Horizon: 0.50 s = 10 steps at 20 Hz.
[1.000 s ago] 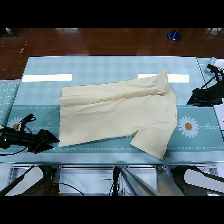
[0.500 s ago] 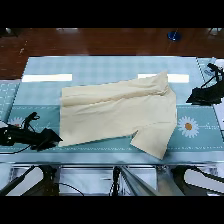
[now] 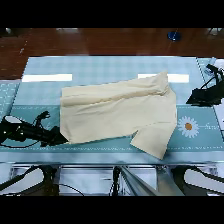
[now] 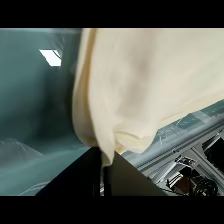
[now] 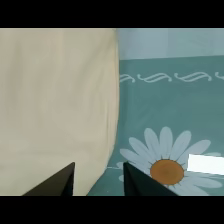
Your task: Fold the shirts.
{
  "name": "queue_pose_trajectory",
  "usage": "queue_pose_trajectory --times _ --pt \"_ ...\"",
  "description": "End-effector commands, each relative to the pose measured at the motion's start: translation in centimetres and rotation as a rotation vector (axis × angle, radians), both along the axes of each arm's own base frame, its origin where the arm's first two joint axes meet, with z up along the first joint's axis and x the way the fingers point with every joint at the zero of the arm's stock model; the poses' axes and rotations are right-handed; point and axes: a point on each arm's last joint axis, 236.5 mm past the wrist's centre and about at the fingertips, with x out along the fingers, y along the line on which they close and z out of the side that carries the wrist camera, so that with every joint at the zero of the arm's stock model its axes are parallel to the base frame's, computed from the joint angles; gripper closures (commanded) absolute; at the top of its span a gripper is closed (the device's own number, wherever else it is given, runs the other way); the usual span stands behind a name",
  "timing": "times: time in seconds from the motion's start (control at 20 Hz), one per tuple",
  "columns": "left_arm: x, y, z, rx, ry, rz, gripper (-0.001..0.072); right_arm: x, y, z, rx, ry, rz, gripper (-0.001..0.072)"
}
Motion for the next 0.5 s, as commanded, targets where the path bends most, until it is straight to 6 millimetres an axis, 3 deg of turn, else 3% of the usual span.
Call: queue_pose_trajectory --times 0.0,0.05,0.15,0.25,0.45 --pt "0.5 0.6 -1.0 0.037 -0.028 -0.011 0.0676 -1.0 -0.3 -0.1 -0.007 0.040 0.007 0.0318" --pt "0.4 0.6 -0.9 0.035 -0.029 -0.016 0.0676 -1.5 -0.4 -0.1 0.003 0.055 -0.001 0.0306" --pt "0.3 0.5 -0.9 0.031 -0.031 -0.024 0.0676 -3.3 -0.7 -0.5 0.064 0.113 -0.046 0.0160" --pt "0.3 0.5 -0.9 0.029 -0.041 -0.035 0.0676 -5.7 -0.3 -1.9 0.173 0.178 -0.125 0.0160" --pt "0.3 0.5 -0.9 0.028 -0.045 -0.040 0.0676 -9.4 2.4 -5.2 0.310 0.265 -0.150 0.0175"
